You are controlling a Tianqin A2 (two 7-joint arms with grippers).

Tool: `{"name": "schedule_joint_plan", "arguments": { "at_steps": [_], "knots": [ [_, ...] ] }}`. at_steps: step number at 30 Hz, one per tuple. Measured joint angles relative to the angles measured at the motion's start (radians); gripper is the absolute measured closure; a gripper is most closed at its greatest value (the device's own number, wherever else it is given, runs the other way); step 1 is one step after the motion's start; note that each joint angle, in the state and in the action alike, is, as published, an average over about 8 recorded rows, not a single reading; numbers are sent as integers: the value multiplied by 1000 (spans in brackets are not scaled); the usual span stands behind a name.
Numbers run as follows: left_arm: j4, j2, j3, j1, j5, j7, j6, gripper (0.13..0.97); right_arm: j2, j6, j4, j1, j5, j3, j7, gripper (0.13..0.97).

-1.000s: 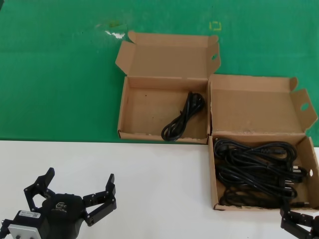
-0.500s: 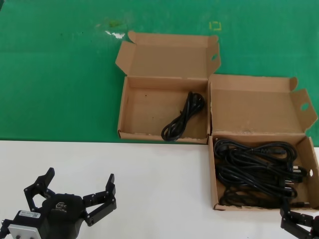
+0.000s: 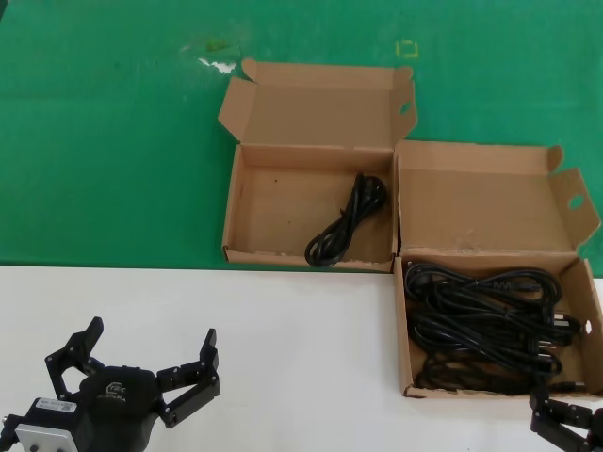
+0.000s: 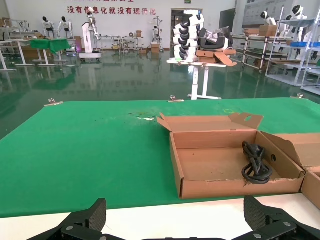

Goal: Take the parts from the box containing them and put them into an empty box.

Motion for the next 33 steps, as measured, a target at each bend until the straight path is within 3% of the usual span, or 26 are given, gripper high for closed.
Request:
{"name": "schedule_joint_plan", "arguments": {
  "at_steps": [33],
  "knots": [
    [0, 0, 0, 0, 0, 0, 0, 132, 0, 0, 0, 0, 0, 0, 0, 129]
  ]
}}
